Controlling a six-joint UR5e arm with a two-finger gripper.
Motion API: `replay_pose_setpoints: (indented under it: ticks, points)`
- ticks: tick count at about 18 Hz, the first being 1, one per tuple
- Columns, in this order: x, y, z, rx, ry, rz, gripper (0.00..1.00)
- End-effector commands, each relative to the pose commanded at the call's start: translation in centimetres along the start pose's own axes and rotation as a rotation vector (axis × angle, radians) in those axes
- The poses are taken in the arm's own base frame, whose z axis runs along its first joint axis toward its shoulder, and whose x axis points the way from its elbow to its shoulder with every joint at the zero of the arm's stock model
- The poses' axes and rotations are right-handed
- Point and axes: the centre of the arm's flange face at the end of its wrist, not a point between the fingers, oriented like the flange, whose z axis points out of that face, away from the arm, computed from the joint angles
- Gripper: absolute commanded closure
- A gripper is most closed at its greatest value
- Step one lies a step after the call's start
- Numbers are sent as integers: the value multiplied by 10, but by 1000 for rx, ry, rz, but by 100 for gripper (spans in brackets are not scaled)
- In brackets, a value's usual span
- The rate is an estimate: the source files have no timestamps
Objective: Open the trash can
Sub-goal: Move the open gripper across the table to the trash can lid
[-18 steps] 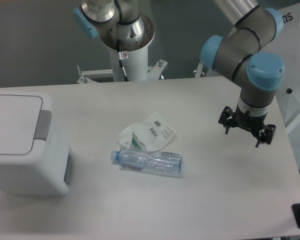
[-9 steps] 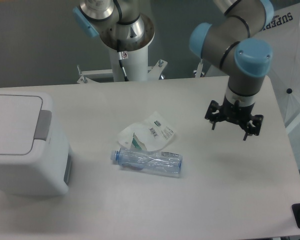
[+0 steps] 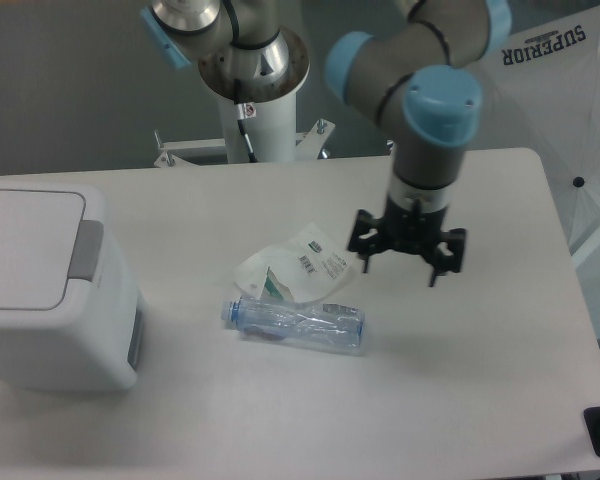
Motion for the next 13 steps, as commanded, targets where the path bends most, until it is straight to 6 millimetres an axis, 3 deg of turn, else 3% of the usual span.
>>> replay_pose_setpoints:
  ticks: [3, 7, 10, 13]
  points:
    - [26, -10, -25, 89, 62, -61, 0]
    - [76, -34, -58, 150, 78, -75, 0]
    - [119, -54, -68, 168, 97, -89, 0]
    - [158, -59, -69, 168, 122, -58, 0]
